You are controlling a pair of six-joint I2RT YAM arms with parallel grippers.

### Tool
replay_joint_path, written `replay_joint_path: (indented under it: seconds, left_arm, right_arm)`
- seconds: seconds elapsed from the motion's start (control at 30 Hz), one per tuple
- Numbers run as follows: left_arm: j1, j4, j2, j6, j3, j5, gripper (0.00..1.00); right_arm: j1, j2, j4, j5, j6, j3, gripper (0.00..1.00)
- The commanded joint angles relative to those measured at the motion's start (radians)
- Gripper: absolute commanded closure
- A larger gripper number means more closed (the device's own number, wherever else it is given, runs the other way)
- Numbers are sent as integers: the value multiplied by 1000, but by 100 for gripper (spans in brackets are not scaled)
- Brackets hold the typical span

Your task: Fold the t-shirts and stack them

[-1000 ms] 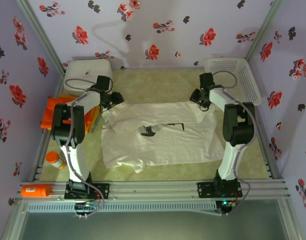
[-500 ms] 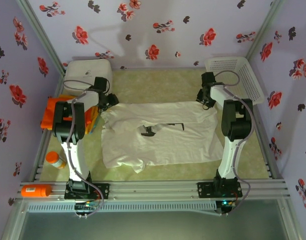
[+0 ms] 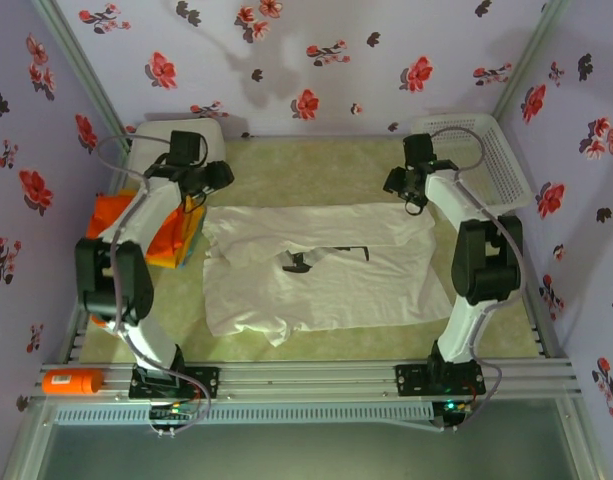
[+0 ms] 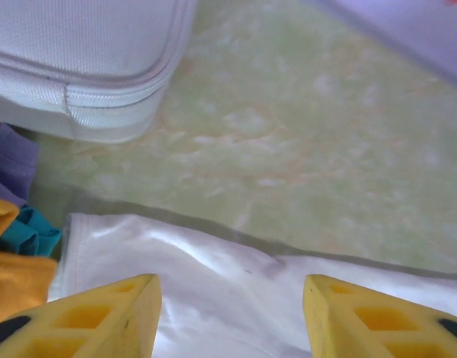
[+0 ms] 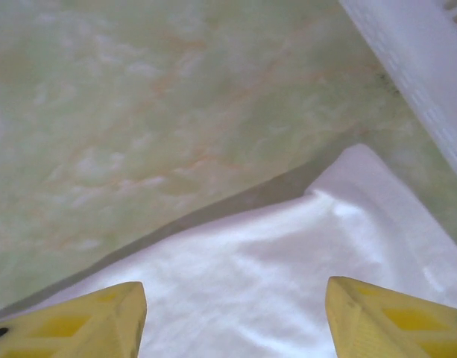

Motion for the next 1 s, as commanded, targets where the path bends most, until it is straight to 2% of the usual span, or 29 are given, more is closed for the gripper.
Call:
replay_joint_path:
  seconds: [0.0,0.17,0.3,0.4,0.5,0.7,0.97]
  left_arm:
    - [-23,-64,-131,-9,-103,12,46]
    - [-89,-42,-349,-39,-353,13,46]
    - [-152,-13,-492,-56,-546,-46,46]
    - [-195,94,-594,-84,-715,-66,46]
    - [-216,146,-652,-82,-809,-81,46]
    - [-228,270,-693,-41,-917,-95,47]
    - [-228,399,-559,-8,-923,-99,54]
  right_arm:
    - [18,-80,-26,-49,7,-68,33]
    - [52,-208,29,-128,57,-238,26]
    - [69,-289,58,-163,84,-352,24]
    - [77,-340,91,-199,100,-426,24]
    - [78,-364,83,-207,99,-454,24]
    - [79,-371,31,-219,86,-447,24]
    - [80,-382,29,-225,88,-446,24]
